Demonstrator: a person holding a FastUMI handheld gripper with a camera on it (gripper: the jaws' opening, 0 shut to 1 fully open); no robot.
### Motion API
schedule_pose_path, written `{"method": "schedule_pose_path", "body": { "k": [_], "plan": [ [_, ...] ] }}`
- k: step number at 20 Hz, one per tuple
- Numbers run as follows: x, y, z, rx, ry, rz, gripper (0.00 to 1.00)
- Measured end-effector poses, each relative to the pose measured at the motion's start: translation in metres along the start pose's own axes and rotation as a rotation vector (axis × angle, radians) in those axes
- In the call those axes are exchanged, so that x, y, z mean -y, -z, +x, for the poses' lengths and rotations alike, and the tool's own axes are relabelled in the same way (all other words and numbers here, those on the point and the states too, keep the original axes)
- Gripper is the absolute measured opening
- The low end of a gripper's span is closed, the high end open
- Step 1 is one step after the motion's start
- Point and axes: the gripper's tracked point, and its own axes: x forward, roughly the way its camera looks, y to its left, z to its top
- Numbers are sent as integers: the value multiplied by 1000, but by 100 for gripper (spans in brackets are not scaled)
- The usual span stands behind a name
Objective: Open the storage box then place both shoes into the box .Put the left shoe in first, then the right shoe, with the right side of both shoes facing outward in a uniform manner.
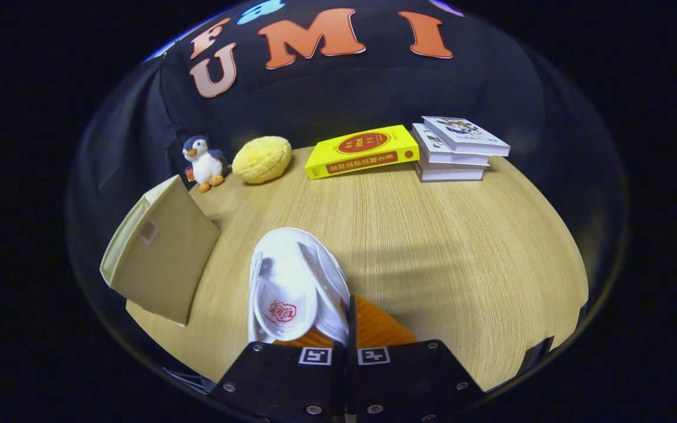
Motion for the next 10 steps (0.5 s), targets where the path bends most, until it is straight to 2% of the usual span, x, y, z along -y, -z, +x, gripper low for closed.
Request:
{"method": "schedule_pose_path", "body": {
  "k": [6,10],
  "plan": [
    [-68,-62,-34,94,-55,-22,2],
    [-131,-88,-51,119,-125,-8,2]
  ]
}}
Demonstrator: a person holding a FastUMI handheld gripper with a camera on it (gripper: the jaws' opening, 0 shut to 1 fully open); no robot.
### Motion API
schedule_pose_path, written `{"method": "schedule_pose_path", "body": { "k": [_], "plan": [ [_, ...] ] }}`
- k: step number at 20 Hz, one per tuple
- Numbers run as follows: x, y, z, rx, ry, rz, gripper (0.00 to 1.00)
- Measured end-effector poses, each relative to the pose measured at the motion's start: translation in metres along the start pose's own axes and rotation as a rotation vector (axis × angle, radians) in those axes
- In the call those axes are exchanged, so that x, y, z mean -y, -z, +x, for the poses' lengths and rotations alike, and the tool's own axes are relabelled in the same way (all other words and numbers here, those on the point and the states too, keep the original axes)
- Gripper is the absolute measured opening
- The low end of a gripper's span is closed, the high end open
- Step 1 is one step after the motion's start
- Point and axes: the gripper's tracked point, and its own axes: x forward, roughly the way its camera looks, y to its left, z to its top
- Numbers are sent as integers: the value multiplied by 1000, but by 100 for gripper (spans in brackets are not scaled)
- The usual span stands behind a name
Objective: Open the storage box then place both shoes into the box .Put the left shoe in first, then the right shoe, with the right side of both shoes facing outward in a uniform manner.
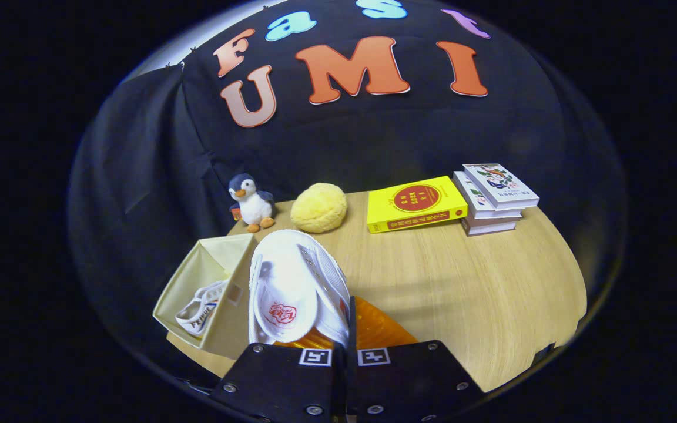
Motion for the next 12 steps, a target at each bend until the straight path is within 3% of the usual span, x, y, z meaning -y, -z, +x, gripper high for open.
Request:
{"method": "schedule_pose_path", "body": {
  "k": [7,12],
  "plan": [
    [-109,-21,-3,7,-101,-15,2],
    [-169,-15,10,-13,-124,0,2]
  ]
}}
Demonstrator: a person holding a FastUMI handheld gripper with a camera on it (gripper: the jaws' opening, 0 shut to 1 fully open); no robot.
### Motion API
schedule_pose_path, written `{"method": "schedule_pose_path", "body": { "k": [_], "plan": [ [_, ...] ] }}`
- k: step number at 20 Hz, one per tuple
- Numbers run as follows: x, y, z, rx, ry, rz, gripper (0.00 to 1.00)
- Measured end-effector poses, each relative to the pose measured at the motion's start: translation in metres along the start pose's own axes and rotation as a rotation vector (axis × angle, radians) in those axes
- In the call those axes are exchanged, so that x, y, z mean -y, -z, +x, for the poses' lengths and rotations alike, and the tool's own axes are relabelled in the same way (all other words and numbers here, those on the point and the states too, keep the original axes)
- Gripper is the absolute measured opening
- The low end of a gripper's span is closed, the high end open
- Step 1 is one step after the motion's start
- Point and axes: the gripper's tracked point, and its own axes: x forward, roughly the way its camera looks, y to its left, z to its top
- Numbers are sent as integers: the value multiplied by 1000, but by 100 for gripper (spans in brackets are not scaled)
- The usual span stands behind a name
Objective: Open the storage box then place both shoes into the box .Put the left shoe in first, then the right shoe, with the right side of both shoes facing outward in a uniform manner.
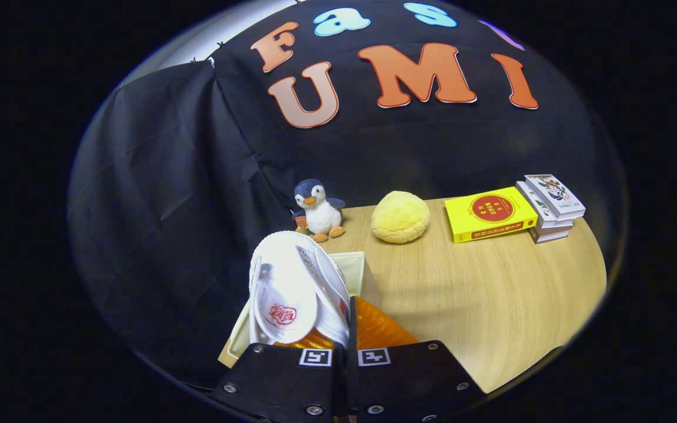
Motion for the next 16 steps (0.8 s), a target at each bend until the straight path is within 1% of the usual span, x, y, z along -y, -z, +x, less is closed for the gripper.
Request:
{"method": "schedule_pose_path", "body": {
  "k": [4,7,11,16],
  "plan": [
    [-28,4,19,-29,-1,-9,2],
    [-38,10,32,-51,26,-5,2],
    [-33,21,56,-67,97,19,2],
    [-21,49,88,-141,194,16,3]
  ]
}}
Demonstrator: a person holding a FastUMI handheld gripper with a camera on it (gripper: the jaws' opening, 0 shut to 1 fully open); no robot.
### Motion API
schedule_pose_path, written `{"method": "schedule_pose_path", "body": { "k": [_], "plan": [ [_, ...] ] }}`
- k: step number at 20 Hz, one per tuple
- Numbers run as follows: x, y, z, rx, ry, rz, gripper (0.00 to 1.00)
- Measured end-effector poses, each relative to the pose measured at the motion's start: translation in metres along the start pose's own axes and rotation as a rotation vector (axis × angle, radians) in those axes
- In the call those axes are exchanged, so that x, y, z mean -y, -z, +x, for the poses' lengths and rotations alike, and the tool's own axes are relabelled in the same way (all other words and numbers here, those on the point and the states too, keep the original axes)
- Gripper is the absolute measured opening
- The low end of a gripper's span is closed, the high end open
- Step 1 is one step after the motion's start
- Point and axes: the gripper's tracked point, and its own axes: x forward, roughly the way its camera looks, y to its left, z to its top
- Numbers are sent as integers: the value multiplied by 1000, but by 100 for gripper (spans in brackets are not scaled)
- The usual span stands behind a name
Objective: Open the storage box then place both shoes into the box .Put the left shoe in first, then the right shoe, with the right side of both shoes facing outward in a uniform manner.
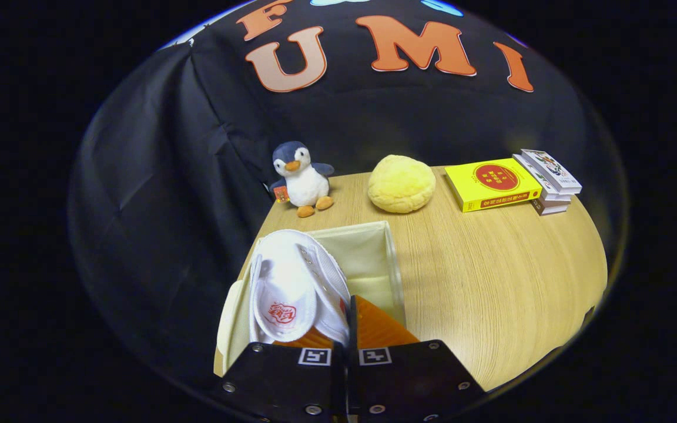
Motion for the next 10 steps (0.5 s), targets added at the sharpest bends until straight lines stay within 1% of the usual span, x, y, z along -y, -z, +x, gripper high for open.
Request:
{"method": "schedule_pose_path", "body": {
  "k": [2,3,4,5,6,8,9,10],
  "plan": [
    [10,11,2,-32,42,5,4],
    [8,13,6,-39,43,23,5],
    [7,15,8,-51,40,39,15],
    [8,16,5,-59,36,46,22],
    [8,12,-1,-44,20,49,34],
    [15,-6,-9,26,0,29,35],
    [10,-7,-9,26,-37,31,36],
    [7,-6,-14,14,-80,49,39]
  ]
}}
